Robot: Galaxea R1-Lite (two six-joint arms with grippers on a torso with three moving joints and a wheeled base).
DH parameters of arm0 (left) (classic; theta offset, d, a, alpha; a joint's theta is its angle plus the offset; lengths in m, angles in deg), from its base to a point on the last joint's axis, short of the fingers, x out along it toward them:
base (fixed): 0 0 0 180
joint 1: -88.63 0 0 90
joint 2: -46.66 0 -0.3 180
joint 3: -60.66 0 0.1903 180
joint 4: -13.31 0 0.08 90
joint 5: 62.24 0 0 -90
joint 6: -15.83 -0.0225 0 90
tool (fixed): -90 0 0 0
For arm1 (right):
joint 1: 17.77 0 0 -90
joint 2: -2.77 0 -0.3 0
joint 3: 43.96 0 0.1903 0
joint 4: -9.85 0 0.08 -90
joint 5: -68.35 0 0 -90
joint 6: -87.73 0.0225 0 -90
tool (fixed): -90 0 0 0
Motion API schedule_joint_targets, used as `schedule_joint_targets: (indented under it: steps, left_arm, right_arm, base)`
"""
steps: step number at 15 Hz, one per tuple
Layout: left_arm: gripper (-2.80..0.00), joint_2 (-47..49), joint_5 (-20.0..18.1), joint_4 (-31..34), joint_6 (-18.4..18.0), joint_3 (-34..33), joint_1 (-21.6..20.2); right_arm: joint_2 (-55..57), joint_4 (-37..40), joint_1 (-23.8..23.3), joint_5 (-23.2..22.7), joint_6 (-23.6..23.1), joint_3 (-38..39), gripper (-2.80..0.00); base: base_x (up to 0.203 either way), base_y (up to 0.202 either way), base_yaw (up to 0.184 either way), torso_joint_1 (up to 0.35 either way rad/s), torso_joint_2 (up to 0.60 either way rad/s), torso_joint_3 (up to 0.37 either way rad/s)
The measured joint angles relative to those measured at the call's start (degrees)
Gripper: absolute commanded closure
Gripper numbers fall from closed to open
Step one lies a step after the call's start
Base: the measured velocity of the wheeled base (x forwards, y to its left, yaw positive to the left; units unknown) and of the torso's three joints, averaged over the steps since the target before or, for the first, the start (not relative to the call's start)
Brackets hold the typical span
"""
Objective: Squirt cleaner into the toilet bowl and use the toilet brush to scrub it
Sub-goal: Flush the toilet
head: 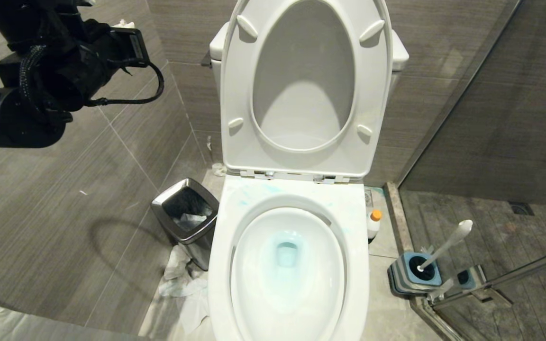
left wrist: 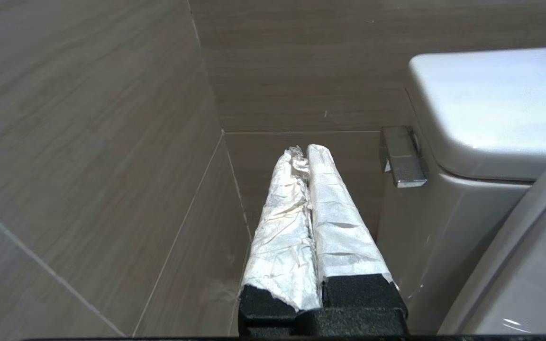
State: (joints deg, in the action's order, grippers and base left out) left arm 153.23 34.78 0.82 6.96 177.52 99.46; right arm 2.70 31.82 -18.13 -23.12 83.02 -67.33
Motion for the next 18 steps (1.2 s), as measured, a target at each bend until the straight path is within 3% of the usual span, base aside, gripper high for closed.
schedule_joint_targets:
  steps: [8,14,18]
  left_arm:
    - [0.00,1.2,0.5,3.7,0.0,8.0,-0.2]
    - [0.00,0.6,1.4,25.2,0.0,17.5,0.6]
    - [0.00,1.7,0.9,19.1,-0.1,18.3,1.3]
  right_arm:
    - [0.0,0.0,0.0,0.0,0.0,0.0,0.00]
    - [0.0,0.0,0.0,0.0,0.0,0.0,0.00]
    - [0.0,0.0,0.0,0.0,0.0,0.0,0.00]
  base:
    - [0.000,0.000,0.000,0.003,0.00,-0.178]
    - [0.000,0.000,0.000,0.000,0.00,-0.015]
    - [0.000,0.000,0.000,0.000,0.00,0.000]
